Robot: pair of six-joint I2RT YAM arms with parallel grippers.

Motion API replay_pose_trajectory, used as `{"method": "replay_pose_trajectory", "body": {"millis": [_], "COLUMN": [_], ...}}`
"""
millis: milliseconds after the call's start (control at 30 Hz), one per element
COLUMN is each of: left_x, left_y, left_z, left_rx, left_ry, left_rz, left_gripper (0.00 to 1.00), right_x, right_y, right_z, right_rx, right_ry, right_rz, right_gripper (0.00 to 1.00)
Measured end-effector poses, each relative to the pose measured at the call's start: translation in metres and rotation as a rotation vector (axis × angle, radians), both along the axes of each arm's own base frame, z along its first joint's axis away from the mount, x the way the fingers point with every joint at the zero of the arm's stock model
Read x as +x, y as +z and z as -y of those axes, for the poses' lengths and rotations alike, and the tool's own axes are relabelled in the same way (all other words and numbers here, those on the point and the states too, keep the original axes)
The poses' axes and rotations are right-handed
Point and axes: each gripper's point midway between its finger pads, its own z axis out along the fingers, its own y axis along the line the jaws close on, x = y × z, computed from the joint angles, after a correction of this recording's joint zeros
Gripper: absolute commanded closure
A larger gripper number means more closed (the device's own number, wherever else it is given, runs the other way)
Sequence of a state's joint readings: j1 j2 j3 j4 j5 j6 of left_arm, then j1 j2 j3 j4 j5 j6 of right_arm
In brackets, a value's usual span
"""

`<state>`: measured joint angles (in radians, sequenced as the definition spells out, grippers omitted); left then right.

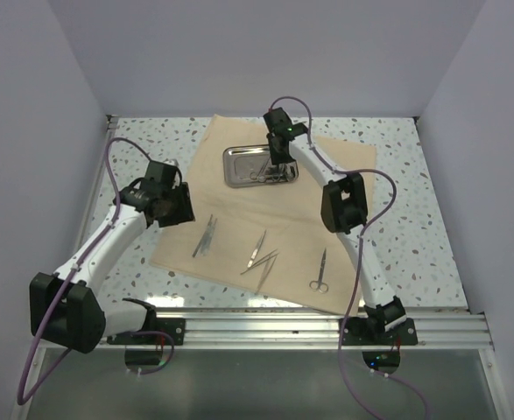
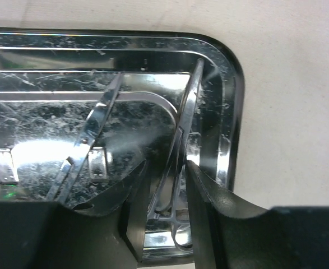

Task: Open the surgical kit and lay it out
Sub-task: Adjust the medical item in the container.

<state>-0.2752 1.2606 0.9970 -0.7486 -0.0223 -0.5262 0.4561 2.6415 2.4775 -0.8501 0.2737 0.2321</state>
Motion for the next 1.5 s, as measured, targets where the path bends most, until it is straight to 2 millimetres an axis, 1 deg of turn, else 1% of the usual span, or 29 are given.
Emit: {"method": "replay_pose_trajectory", "body": {"millis": [67, 100, 167, 233, 400, 500, 533, 667, 867, 1067, 1167, 1233, 1367, 1467, 1500], "left_x": [-0.003, -0.005, -0.006, -0.007, -0.006, -0.006, -0.005, 0.001, 0.008, 0.016, 0.021, 0.026, 0.041, 0.054, 0.059], "left_y": [-0.003, -0.004, -0.005, -0.006, -0.006, -0.006, -0.006, -0.006, -0.006, -0.013, -0.015, -0.014, -0.010, -0.009, -0.008], "left_z": [-0.002, -0.003, -0.004, -0.004, -0.005, -0.005, -0.005, -0.003, -0.001, 0.003, 0.005, 0.006, 0.011, 0.014, 0.015], "left_rx": [0.007, 0.013, 0.020, 0.023, 0.031, 0.033, 0.034, 0.040, 0.042, 0.037, 0.036, 0.032, 0.031, 0.032, 0.033], "left_ry": [-0.006, -0.010, -0.014, -0.017, -0.027, -0.030, -0.031, -0.039, -0.047, -0.052, -0.054, -0.056, -0.065, -0.069, -0.070], "left_rz": [-0.005, -0.006, -0.008, -0.008, -0.005, -0.008, -0.009, -0.010, -0.015, -0.025, -0.030, -0.023, -0.002, 0.007, 0.007], "left_gripper": [0.47, 0.47, 0.47, 0.47, 0.47, 0.47, 0.47, 0.47, 0.47, 0.47, 0.47, 0.47, 0.47, 0.47, 0.47], "right_x": [0.000, -0.001, -0.001, -0.002, -0.003, -0.003, -0.003, -0.003, -0.004, -0.015, -0.019, -0.025, -0.036, -0.049, -0.054], "right_y": [-0.001, 0.000, -0.001, -0.001, -0.002, -0.002, -0.002, -0.002, 0.002, 0.010, 0.020, 0.034, 0.073, 0.102, 0.110], "right_z": [-0.008, -0.011, -0.013, -0.015, -0.015, -0.016, -0.017, -0.017, -0.017, -0.015, -0.011, -0.008, 0.000, 0.004, 0.005], "right_rx": [0.003, 0.003, 0.006, 0.011, 0.025, 0.035, 0.040, 0.056, 0.067, 0.088, 0.091, 0.098, 0.123, 0.156, 0.166], "right_ry": [0.007, 0.008, 0.008, 0.004, -0.006, -0.007, -0.006, -0.010, -0.010, -0.010, -0.015, -0.022, -0.026, -0.024, -0.022], "right_rz": [0.005, 0.008, 0.009, 0.007, 0.001, -0.003, -0.006, -0.017, -0.015, -0.058, -0.065, -0.067, -0.042, -0.024, -0.022], "right_gripper": [0.68, 0.69, 0.78, 0.81, 0.85, 0.99, 1.00, 1.00, 1.00, 1.00, 1.00, 1.00, 1.00, 1.00, 0.86]}}
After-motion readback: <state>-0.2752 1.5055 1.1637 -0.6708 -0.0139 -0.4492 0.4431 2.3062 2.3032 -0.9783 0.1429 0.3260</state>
